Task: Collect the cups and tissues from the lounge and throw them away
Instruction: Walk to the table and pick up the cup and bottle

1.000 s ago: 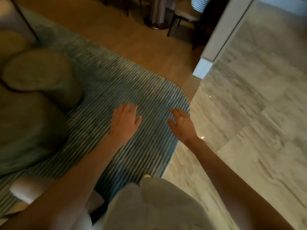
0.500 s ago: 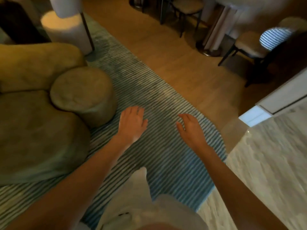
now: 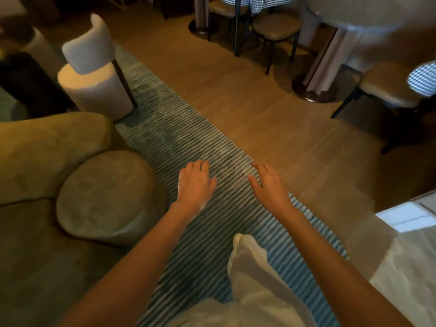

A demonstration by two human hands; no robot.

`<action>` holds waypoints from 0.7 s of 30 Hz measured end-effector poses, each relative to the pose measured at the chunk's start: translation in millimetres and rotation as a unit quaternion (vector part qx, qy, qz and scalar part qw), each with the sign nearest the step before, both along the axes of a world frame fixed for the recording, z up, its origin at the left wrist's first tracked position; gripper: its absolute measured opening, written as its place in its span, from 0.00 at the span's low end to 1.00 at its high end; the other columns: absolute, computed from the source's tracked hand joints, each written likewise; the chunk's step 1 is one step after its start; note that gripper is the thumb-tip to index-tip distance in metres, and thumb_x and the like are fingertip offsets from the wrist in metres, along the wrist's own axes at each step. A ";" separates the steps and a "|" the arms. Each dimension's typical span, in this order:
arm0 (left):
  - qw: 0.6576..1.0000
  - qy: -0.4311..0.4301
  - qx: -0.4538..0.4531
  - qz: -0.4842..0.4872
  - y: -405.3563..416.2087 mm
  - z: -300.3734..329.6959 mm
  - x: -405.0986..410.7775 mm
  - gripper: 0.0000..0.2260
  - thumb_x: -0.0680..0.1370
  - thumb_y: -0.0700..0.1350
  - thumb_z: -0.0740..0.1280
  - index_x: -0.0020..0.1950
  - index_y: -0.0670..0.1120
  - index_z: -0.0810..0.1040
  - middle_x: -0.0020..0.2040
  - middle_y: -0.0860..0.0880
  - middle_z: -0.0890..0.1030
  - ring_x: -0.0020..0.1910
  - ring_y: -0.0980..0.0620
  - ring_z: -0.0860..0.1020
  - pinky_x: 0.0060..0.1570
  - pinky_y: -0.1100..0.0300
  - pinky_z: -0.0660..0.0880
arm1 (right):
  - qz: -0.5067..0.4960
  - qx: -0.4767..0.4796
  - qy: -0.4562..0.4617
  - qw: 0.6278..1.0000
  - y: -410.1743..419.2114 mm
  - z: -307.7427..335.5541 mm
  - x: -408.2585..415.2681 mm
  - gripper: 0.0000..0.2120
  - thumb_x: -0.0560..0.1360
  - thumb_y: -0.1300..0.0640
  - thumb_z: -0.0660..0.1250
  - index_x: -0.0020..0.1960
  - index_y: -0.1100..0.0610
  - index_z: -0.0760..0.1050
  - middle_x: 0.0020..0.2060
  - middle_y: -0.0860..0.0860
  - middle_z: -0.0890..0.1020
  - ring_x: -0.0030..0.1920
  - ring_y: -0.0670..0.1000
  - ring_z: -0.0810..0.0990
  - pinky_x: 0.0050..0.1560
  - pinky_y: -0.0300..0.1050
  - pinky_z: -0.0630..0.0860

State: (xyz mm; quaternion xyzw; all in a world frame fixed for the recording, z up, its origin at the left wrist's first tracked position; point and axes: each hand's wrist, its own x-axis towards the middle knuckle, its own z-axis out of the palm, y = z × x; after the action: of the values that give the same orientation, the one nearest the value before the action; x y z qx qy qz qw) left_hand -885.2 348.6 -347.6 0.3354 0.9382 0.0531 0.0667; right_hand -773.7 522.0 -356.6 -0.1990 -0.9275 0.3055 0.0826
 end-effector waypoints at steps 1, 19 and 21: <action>1.000 -0.001 0.000 0.005 19.0 4.3 -20.6 0.24 0.80 0.54 0.57 0.73 0.43 0.62 0.69 0.44 0.70 0.68 0.45 0.68 0.65 0.51 0.66 | -0.002 -0.003 -0.001 1.000 21.1 3.7 -22.6 0.19 0.78 0.59 0.63 0.67 0.65 0.70 0.62 0.62 0.75 0.64 0.60 0.72 0.68 0.50 0.66; 0.989 -0.004 0.001 0.150 159.7 3.9 -406.6 0.24 0.81 0.54 0.55 0.74 0.44 0.60 0.72 0.45 0.66 0.70 0.45 0.64 0.68 0.51 0.64 | 0.186 0.004 -0.022 0.982 209.4 8.4 -465.9 0.19 0.81 0.54 0.59 0.70 0.59 0.67 0.66 0.56 0.73 0.68 0.54 0.68 0.66 0.45 0.65; 0.987 -0.011 0.000 0.160 170.6 9.2 -457.1 0.24 0.81 0.54 0.55 0.74 0.44 0.59 0.72 0.45 0.65 0.70 0.45 0.64 0.68 0.51 0.64 | 0.189 0.007 -0.022 0.982 220.0 13.1 -519.5 0.19 0.81 0.53 0.59 0.70 0.59 0.68 0.66 0.56 0.73 0.68 0.55 0.68 0.66 0.46 0.65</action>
State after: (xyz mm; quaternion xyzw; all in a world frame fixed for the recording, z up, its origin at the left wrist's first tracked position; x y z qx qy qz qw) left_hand -1342.3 519.2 -338.4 0.1804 0.9789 0.0671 0.0679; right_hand -1293.1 742.0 -343.5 -0.0264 -0.9520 0.3048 0.0039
